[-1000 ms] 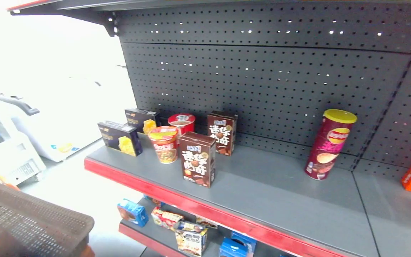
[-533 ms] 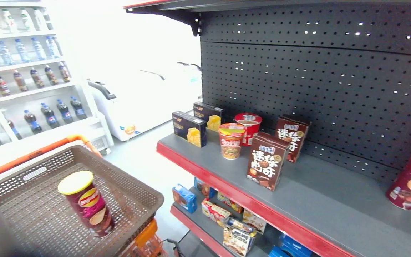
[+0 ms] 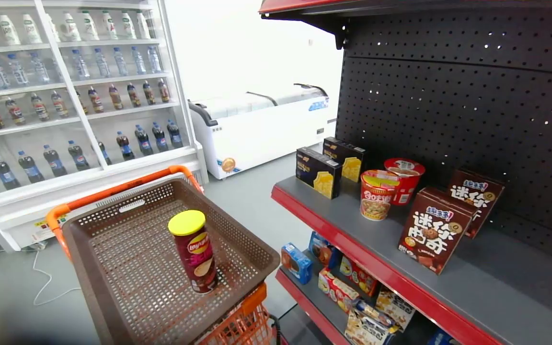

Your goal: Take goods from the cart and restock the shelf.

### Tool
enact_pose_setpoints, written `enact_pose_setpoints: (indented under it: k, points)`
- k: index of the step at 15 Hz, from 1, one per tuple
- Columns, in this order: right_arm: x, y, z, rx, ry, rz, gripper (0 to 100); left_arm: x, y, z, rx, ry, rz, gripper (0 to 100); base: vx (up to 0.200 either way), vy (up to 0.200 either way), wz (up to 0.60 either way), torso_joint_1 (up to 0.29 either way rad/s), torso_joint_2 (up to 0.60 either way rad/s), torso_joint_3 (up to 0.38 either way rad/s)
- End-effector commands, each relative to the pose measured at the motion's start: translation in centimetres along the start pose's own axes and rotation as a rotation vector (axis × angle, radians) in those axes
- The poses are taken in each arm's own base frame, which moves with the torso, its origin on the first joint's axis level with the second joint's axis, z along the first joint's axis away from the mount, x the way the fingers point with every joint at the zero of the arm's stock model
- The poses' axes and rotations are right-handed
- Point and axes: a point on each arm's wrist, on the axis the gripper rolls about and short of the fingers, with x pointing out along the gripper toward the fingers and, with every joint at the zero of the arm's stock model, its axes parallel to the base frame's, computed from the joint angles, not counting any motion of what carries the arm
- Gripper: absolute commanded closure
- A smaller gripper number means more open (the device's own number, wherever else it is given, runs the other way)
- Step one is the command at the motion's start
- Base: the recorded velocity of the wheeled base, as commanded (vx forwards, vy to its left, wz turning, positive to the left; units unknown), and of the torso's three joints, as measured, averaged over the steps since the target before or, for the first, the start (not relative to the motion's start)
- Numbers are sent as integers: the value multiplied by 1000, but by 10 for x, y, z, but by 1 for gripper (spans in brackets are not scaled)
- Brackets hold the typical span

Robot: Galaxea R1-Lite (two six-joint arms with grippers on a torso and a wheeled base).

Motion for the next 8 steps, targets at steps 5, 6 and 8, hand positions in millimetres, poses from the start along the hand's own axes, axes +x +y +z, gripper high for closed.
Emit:
enact_pose_setpoints:
  k: [5, 6, 8]
  points:
    - [0, 0, 0, -1, 1, -2, 0, 5, 2, 30, 140, 46, 136, 0, 0, 0, 0, 0, 0, 0]
    - [0, 0, 0, 0, 1, 0, 0, 42, 4, 82, 73, 188, 7, 0, 0, 0, 0, 0, 0, 0]
    - [0, 0, 0, 0, 0, 0, 0, 82, 6, 90, 13, 285, -30, 0, 0, 0, 0, 0, 0, 0]
